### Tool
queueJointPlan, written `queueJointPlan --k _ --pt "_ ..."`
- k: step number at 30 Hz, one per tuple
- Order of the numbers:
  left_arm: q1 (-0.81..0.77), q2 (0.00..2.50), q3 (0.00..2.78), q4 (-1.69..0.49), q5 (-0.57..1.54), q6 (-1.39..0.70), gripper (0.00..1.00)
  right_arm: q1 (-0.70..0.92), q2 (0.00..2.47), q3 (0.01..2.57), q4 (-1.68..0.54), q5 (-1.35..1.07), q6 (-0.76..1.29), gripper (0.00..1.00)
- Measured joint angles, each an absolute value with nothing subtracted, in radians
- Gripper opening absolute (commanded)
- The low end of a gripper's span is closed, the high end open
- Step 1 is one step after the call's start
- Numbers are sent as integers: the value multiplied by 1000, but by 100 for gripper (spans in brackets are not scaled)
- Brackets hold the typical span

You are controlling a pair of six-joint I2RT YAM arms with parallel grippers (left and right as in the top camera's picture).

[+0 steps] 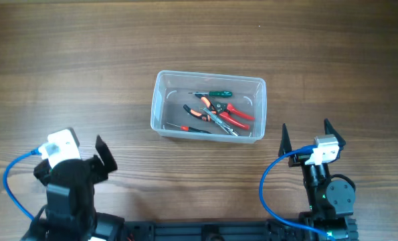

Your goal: Pack container

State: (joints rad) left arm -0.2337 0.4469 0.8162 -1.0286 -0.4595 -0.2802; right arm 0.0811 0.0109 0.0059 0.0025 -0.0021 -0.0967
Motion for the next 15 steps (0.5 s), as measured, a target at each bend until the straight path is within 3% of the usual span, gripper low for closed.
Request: queueJointPlan --k 6,15 --pt "-146 176 762 -1044 -247 -249 100 81 11 6 3 -2 -97 100" --pt "-131 14 379 -496 -117 -113 100 81 11 6 1 -2 -94 100"
